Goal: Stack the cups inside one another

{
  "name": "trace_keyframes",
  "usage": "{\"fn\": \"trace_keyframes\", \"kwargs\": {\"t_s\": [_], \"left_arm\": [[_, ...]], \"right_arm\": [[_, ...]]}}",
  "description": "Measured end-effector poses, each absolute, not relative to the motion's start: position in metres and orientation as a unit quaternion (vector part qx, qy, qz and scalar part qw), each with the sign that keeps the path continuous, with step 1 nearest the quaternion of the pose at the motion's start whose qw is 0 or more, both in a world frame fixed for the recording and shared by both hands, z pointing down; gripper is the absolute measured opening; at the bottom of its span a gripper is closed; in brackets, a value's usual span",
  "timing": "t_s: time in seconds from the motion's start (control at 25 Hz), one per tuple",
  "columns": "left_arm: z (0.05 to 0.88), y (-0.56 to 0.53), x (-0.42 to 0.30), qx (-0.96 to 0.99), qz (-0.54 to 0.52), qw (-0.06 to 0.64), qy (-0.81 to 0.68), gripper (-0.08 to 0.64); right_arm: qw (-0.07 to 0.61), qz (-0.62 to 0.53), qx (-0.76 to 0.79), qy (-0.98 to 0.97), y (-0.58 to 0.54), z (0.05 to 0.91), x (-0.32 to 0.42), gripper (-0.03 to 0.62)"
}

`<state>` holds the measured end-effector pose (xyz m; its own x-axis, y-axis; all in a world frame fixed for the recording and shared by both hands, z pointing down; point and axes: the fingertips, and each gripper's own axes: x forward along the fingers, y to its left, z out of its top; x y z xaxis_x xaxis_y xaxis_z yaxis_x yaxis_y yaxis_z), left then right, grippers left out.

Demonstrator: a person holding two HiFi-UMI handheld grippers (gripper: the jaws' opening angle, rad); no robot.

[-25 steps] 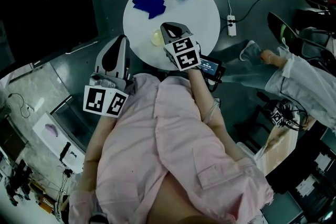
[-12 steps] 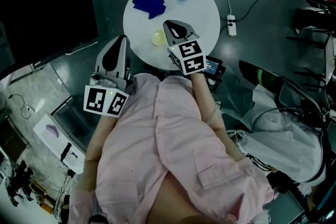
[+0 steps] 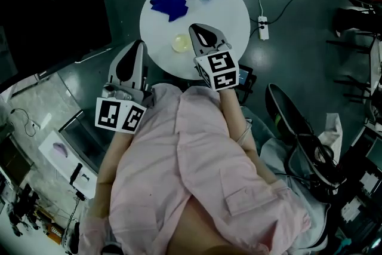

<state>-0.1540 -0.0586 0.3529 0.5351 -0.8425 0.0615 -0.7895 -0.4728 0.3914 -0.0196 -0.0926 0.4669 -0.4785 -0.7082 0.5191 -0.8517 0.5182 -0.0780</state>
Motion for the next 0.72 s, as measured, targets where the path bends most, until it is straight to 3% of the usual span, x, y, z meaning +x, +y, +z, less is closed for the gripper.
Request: {"fn": "trace_keyframes", "kwargs": {"t_s": [0.72], "left_arm": [[0.352,-0.060,-0.153,0.858,-0.067,0.187,-0.473,0.009]], "right_arm": [[0.167,0.153,0.517,-0.826,-0.073,0.424,0.012,0.032]]}}
